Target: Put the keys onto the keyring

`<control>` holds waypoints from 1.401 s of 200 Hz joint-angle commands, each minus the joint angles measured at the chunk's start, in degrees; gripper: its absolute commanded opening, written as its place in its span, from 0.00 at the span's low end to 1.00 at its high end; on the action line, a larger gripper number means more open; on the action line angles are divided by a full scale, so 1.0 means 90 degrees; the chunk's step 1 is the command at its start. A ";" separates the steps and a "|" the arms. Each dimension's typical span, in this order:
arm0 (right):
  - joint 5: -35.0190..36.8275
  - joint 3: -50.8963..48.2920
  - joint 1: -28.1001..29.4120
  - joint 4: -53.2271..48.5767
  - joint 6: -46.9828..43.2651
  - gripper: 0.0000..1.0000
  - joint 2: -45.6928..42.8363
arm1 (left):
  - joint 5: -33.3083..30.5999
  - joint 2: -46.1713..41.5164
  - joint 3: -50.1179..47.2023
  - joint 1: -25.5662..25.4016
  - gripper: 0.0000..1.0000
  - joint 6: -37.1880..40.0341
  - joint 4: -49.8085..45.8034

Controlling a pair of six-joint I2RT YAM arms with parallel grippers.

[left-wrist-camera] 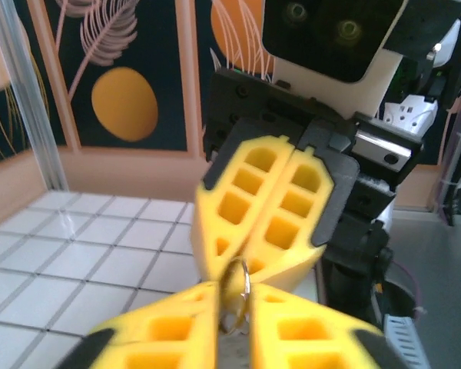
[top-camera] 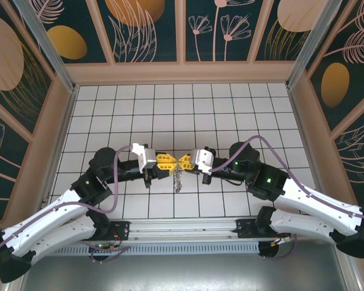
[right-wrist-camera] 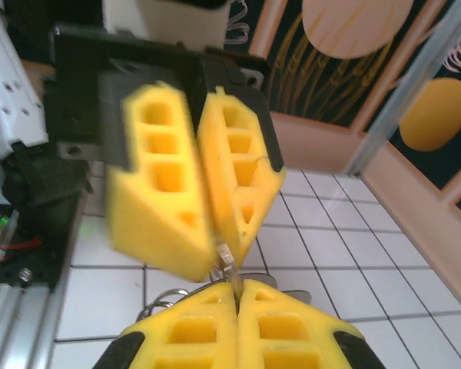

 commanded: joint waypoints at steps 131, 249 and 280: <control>0.0577 0.0822 0.0447 -0.0894 -0.0533 0.00 0.0318 | -0.0953 0.0640 0.1098 -0.0037 0.12 0.1119 -0.2023; -0.0271 0.0203 0.0467 -0.0472 -0.0398 0.09 -0.0318 | -0.0113 -0.0081 0.0051 -0.0044 0.00 0.0217 0.0641; -0.0263 0.0106 0.0467 -0.0432 -0.0361 0.08 -0.0353 | 0.0112 -0.0121 -0.0155 -0.0043 0.00 0.0024 0.1197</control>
